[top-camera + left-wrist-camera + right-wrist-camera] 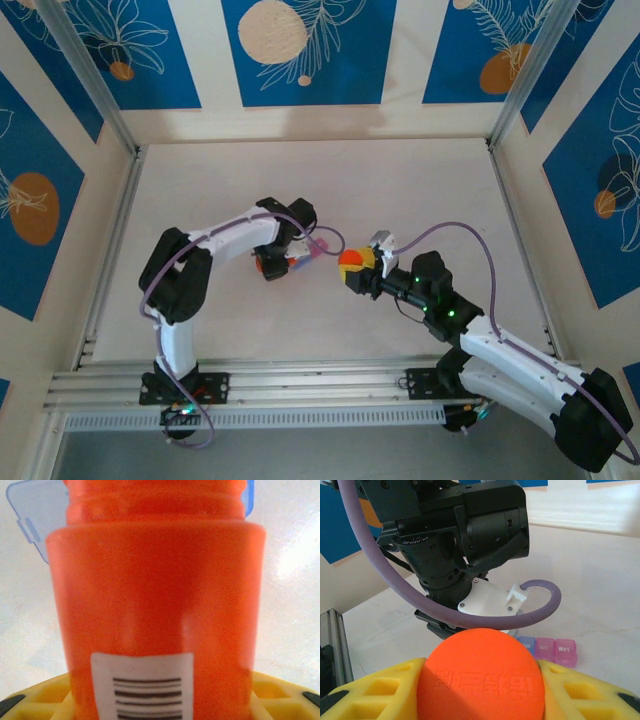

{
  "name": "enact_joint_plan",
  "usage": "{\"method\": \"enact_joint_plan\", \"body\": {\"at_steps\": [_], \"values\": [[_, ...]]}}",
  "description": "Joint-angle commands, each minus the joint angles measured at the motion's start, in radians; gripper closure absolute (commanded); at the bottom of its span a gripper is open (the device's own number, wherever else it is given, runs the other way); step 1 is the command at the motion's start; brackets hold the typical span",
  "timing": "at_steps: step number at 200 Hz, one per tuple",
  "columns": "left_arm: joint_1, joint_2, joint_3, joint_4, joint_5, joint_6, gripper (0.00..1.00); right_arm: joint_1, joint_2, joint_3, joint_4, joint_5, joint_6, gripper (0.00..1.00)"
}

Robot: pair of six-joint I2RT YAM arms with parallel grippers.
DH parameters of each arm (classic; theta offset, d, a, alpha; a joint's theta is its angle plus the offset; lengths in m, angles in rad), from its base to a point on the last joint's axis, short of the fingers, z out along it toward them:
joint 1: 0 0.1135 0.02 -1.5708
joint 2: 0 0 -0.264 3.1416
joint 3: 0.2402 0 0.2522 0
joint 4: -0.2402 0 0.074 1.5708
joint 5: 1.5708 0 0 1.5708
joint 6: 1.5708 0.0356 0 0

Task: Sort the pills into containers

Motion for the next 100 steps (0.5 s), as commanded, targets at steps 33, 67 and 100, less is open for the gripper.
{"method": "enact_joint_plan", "body": {"at_steps": [33,67,100], "values": [[-0.03,0.034,0.046,-0.086,-0.063,0.034,1.0,0.008,-0.032,-0.006,0.012,0.006,0.013,1.0],[-0.062,0.061,0.085,-0.121,-0.099,0.044,1.0,0.007,-0.036,-0.005,0.01,0.005,0.014,1.0],[-0.071,0.091,0.121,-0.154,-0.119,0.042,1.0,0.008,-0.049,-0.006,0.006,0.004,0.016,1.0]]}}
